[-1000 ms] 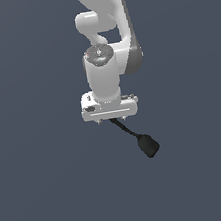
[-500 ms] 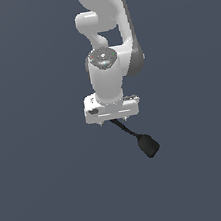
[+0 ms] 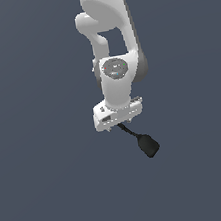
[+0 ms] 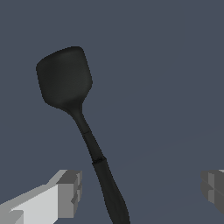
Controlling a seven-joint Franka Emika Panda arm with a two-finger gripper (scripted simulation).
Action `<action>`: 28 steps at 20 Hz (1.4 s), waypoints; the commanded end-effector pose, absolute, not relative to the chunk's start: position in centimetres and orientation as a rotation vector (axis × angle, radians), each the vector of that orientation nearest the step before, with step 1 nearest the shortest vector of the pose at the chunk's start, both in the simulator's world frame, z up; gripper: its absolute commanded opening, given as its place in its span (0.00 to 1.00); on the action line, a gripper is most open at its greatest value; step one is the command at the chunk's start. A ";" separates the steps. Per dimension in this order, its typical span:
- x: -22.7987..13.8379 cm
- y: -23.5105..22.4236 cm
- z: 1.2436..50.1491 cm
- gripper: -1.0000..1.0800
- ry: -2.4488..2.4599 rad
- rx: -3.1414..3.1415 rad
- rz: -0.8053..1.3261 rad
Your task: Pick up the object and move it to a goal position.
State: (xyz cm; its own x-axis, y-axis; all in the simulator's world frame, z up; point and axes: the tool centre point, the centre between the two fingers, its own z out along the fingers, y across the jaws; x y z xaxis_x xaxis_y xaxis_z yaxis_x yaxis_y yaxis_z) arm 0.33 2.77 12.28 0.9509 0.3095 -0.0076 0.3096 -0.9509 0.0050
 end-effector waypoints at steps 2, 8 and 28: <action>0.1 4.0 10.6 0.96 0.686 3.058 -0.010; -0.2 5.8 8.4 0.96 0.949 2.990 -0.006; -0.7 7.3 5.1 0.96 1.150 2.924 -0.001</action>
State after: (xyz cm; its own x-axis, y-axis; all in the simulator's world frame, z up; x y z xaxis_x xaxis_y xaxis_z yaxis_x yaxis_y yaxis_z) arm -0.61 7.30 5.71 0.7326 0.6806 0.0003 0.6806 -0.7326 0.0005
